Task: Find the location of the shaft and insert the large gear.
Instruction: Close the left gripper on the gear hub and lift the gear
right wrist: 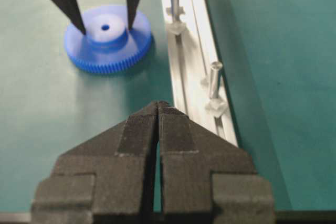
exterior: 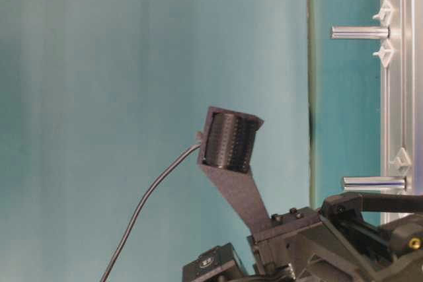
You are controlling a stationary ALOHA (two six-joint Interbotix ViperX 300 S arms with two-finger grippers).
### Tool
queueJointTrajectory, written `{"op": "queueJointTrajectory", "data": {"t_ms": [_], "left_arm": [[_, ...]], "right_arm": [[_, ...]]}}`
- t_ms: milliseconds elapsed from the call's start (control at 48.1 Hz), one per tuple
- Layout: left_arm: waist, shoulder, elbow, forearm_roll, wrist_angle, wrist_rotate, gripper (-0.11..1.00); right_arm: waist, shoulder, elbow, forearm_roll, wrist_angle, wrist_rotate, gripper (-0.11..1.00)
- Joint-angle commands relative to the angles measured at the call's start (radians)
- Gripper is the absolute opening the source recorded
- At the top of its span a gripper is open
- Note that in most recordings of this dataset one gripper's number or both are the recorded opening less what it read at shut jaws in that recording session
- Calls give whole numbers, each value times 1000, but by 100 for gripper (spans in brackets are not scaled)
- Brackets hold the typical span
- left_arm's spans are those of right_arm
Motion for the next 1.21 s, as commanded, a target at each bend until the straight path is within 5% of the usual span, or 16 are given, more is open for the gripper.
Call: {"op": "queueJointTrajectory", "data": {"t_ms": [0,457,665,1185], "left_arm": [[-3,-11,-17,3,-5,-3,93],[-3,3,-15,2,9,-17,92],[-3,3,-17,3,41,-26,72],[-3,-14,-60,3,37,-14,72]], "right_arm": [[0,8,-12,2,-5,8,1],[-2,8,-12,0,-5,8,1],[-2,8,-12,2,-5,8,1],[0,2,-5,0,-12,8,1]]}}
